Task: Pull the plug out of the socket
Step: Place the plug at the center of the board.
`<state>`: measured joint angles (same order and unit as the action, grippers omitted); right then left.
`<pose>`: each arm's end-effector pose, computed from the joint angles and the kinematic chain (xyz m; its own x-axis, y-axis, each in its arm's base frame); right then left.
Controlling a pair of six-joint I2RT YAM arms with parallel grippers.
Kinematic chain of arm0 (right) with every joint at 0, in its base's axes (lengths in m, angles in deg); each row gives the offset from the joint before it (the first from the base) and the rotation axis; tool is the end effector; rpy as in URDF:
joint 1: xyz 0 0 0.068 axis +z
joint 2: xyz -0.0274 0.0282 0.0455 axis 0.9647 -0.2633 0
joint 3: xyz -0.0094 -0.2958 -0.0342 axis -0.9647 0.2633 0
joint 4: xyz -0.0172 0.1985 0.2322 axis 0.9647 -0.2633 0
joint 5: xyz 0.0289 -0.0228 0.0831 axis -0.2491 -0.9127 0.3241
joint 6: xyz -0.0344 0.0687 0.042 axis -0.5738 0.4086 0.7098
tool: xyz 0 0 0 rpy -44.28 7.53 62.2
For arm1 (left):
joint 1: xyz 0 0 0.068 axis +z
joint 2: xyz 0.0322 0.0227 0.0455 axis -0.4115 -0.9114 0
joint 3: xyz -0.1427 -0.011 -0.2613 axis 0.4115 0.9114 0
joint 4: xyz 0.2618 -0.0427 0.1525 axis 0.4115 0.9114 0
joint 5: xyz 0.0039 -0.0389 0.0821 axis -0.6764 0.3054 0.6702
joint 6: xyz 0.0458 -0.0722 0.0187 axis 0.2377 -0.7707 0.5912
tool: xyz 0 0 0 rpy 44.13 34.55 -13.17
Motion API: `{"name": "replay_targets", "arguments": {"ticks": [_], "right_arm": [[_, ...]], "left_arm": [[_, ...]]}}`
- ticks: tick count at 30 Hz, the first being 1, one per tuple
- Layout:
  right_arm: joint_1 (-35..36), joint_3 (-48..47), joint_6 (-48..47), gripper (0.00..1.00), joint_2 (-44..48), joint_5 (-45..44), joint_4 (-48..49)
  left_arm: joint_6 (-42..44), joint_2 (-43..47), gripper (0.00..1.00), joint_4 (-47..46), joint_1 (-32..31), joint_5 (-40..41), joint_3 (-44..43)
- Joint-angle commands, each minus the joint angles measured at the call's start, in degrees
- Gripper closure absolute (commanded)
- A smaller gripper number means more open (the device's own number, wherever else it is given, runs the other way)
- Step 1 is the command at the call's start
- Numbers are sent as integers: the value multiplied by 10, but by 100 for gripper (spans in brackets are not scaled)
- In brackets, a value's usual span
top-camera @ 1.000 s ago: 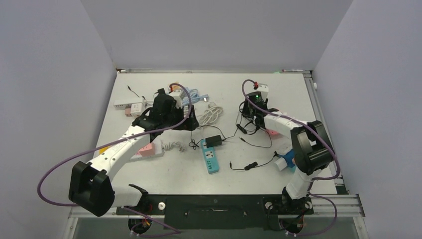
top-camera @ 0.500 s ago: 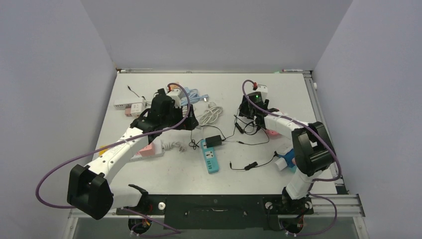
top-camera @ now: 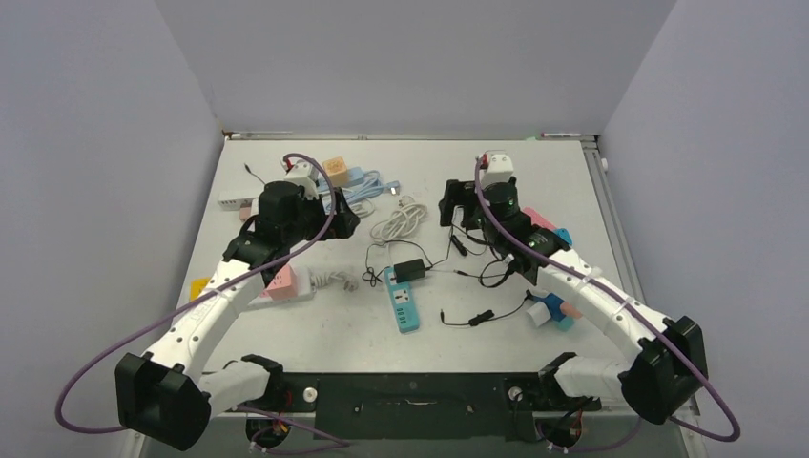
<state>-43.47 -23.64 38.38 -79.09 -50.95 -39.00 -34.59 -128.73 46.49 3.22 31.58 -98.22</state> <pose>0.3207 0.1796 0.3077 -0.4559 0.1500 -0.8773 -0.2290 0.9327 0.2785 0.3006 -0.1239 0.3027 -0.5888 -0.1911 -0.7853 0.2250 0.8945 -0.3863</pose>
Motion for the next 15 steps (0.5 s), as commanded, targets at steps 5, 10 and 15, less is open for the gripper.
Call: {"name": "replay_targets", "arguments": {"ticks": [5,10,15], "right_arm": [[105,17,-115,10,30,120,-29],[167,-21,-187,10,-51,195,-79],[226,-45,-249,7,-131,154,-101]], "left_arm": [[-12,-7,3,-27,20,-17,1],[-12,-14,4,-25,20,-19,0],[-12,-13,4,-24,20,-18,-1]]}}
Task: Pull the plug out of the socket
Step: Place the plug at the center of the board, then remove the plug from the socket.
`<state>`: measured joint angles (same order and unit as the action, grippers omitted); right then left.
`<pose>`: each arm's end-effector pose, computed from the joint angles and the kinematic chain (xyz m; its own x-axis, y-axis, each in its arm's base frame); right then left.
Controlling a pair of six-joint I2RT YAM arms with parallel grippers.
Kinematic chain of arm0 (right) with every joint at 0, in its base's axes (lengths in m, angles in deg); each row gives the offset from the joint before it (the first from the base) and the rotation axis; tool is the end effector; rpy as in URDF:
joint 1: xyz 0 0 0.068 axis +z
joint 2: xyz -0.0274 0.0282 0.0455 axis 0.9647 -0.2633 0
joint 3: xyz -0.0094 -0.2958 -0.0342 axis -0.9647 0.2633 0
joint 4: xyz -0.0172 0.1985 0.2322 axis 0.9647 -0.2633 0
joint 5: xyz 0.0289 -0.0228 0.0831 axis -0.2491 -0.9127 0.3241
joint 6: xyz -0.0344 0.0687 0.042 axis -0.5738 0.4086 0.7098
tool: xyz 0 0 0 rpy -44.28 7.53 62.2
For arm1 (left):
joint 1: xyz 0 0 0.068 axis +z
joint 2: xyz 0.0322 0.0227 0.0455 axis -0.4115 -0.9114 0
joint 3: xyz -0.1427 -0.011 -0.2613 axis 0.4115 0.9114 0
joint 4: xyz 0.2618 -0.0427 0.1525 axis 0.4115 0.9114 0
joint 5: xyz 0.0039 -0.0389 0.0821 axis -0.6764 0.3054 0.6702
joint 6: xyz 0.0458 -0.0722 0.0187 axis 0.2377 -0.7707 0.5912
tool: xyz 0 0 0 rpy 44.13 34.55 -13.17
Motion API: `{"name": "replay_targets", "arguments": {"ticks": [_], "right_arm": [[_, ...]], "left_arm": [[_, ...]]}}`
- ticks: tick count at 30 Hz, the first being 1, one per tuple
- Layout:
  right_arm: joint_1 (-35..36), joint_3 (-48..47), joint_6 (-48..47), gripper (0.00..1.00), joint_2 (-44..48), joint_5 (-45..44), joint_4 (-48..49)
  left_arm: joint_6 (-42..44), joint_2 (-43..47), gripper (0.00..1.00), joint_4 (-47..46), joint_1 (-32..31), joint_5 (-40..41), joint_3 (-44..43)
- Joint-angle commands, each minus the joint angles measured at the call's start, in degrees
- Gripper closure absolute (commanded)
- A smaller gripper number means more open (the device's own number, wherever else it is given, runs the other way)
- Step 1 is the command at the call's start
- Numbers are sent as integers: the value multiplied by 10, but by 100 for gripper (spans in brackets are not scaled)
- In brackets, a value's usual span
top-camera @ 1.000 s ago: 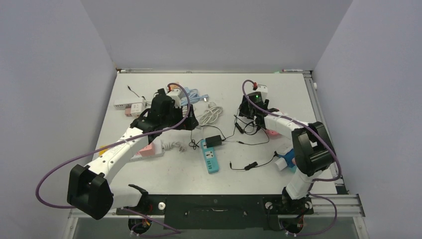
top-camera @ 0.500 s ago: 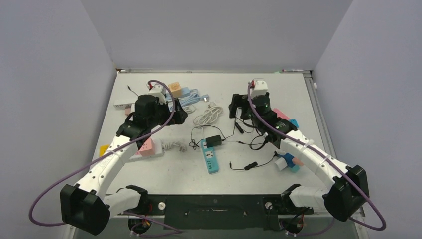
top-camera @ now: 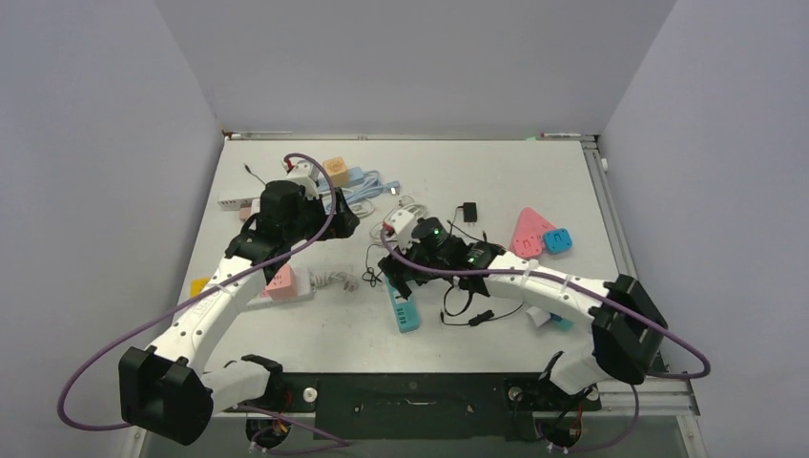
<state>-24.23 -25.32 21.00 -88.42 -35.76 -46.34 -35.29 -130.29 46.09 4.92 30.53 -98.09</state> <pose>0.2410 0.3043 0.2448 -0.4552 -0.4340 -0.7774 -0.7847 0.6081 0.1199 0.3086 -0.1180 0.2944 -0.6075 -0.2108 -0.7659 0.1959 0.8946 -0.4016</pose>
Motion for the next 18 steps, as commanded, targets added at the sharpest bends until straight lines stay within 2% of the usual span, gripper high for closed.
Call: {"name": "replay_targets", "arguments": {"ticks": [1,9,18], "right_arm": [[40,-29,-84,7,-48,-10,-26],[54,-47,-134,7,-79,-70,-3],[47,-80,-160,7,-132,-75,-6]], "left_arm": [[-5,3,4,-20,5,-8,-2],[-8,-2,4,-22,9,-23,-4],[-10,3,4,-22,13,-26,-5]]}}
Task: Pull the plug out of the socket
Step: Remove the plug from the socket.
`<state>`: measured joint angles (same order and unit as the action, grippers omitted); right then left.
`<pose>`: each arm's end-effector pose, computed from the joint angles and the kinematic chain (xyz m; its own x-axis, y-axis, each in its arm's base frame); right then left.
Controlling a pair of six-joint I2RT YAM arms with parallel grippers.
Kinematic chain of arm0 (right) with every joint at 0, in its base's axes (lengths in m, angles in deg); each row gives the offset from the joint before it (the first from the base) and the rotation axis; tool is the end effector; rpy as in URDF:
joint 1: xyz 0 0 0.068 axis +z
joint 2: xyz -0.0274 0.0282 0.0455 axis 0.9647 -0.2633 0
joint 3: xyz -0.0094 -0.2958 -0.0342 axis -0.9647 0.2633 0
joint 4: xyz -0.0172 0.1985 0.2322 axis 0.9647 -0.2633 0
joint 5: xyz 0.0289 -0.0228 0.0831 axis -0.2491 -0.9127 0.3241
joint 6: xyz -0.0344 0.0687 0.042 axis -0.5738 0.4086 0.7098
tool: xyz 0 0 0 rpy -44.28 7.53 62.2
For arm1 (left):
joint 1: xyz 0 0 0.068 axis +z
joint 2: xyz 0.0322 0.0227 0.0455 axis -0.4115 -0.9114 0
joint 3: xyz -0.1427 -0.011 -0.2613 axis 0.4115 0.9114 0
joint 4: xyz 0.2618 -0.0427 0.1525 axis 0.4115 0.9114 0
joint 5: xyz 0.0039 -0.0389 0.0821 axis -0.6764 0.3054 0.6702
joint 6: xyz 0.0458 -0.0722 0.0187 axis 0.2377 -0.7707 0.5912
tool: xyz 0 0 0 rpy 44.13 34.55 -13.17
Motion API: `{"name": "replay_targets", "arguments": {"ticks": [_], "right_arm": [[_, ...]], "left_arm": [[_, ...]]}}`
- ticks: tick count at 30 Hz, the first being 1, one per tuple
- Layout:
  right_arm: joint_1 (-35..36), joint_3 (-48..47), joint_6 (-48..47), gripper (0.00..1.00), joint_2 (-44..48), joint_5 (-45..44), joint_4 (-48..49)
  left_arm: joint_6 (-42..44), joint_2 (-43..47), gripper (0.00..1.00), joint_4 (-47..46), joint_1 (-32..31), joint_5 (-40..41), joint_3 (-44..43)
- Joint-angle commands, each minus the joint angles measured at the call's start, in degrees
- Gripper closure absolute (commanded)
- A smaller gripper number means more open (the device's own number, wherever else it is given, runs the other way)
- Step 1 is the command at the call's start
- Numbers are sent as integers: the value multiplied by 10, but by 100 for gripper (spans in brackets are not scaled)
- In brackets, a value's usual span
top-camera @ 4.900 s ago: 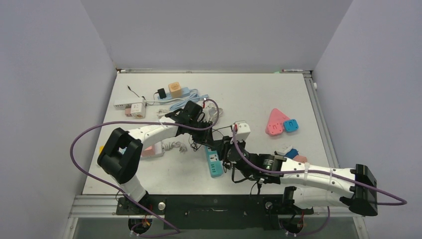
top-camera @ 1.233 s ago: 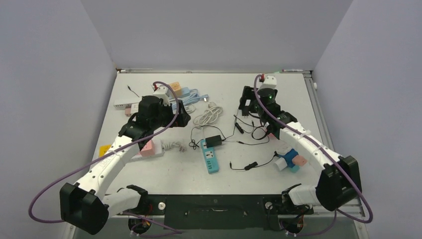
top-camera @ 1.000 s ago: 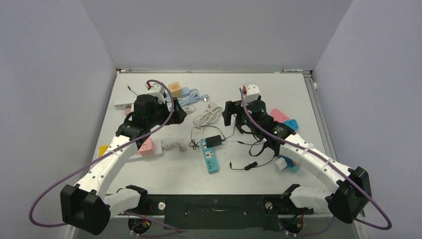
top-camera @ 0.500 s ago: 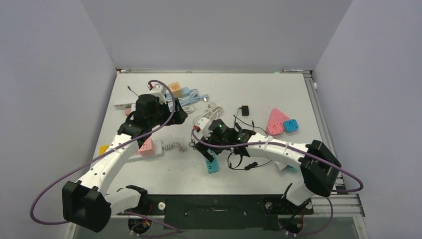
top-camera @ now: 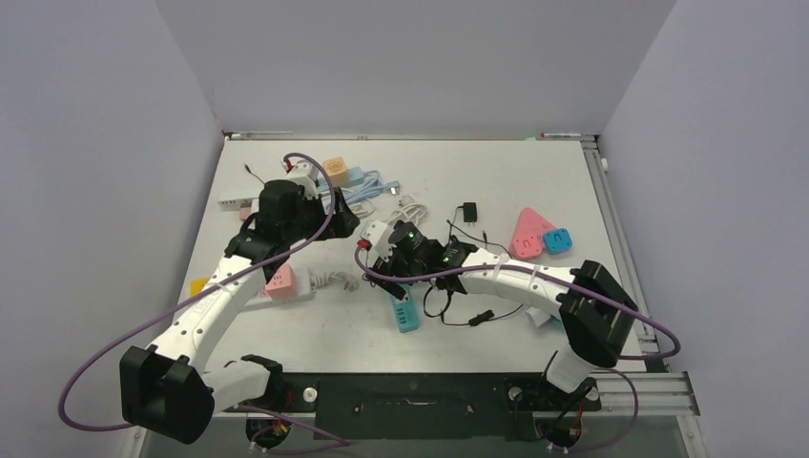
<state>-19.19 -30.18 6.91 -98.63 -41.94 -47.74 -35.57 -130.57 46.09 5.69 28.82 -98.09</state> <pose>0.2389 0.3467 0.2073 -0.2559 -0.6724 -0.6945 -0.8767 0.4641 -0.1263 0.3100 -0.1162 0.2930 -0.6183 -0.2173 -0.7553 0.1999 0.8859 -0.4185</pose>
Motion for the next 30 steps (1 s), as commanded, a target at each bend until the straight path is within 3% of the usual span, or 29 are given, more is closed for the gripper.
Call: {"name": "replay_targets", "arguments": {"ticks": [1,16,30], "right_arm": [[-6,-38,-21,7,-39,-14,1],[-42,-37,-6,1,-62,39,-41],[-32,0,42,42,-30,41,-29]], "left_arm": [[-7,7,4,-22,5,-9,-5],[-10,8,4,-25,6,-11,-2],[-10,-1,4,-24,6,-15,-3]]}}
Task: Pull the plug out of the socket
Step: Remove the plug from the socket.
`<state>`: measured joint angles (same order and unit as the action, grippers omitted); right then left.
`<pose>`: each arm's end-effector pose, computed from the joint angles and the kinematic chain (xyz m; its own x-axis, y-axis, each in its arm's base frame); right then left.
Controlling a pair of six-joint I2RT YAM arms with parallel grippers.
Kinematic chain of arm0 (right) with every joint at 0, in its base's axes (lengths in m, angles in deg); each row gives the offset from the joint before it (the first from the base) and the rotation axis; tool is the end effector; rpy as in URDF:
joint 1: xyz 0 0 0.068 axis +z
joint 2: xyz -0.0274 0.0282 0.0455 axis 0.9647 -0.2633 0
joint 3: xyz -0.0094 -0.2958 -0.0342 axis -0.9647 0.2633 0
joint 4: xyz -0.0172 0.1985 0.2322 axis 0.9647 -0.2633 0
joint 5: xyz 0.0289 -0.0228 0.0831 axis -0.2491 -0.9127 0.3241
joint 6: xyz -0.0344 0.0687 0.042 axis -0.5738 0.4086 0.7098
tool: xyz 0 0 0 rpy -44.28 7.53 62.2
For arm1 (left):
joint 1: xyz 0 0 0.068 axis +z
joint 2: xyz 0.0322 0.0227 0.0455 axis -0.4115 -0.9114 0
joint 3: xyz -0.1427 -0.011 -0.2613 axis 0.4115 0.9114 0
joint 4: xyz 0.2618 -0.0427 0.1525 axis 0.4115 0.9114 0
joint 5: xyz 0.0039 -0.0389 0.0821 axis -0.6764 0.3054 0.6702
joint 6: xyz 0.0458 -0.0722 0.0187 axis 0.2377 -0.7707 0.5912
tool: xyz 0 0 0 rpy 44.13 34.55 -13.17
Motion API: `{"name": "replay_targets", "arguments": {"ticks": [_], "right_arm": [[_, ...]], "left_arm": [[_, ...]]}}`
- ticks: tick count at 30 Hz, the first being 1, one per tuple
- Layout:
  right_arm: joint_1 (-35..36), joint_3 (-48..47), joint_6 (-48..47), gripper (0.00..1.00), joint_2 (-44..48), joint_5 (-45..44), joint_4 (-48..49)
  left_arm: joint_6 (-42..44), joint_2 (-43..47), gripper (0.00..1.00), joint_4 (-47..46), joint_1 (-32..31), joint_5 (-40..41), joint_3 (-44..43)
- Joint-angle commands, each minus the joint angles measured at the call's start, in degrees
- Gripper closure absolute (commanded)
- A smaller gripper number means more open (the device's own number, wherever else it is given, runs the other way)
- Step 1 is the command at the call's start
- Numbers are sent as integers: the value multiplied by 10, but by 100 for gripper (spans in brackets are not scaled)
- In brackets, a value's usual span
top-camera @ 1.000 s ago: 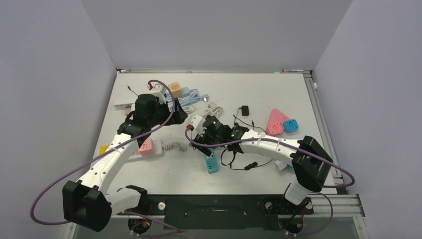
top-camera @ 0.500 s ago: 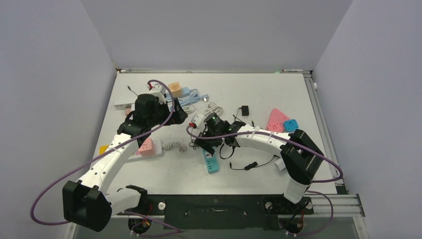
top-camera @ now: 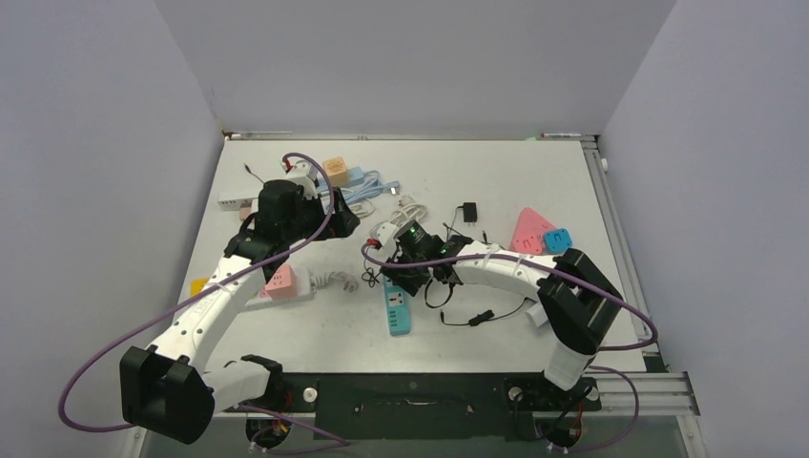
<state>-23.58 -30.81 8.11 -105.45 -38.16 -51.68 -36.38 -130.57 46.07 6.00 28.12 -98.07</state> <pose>0.2623 0.3326 0.1569 -0.3908 -0.7221 -0.5709 -0.8655 0.4993 -0.0391 0.3102 -0.1154 0.2930 -0.6237 -0.2311 -0.7467 0.1948 0.8792 -0.4348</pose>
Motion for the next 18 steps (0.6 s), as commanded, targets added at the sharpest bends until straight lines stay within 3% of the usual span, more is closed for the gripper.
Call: {"name": "replay_targets", "arguments": {"ticks": [1,8,13,18], "right_arm": [[15,7,38,45,41,2,10],[39,46,110,60,80,-29,31],[60,85,185,76,130,-86,51],[75,116,303,94,164,-196,49]], "left_arm": [[-2,0,4,-24,3,-8,-2],[-3,-3,4,-24,2,-14,-1],[3,-6,4,-23,-6,-11,-1],[40,-14,4,5,-70,41,-6]]}}
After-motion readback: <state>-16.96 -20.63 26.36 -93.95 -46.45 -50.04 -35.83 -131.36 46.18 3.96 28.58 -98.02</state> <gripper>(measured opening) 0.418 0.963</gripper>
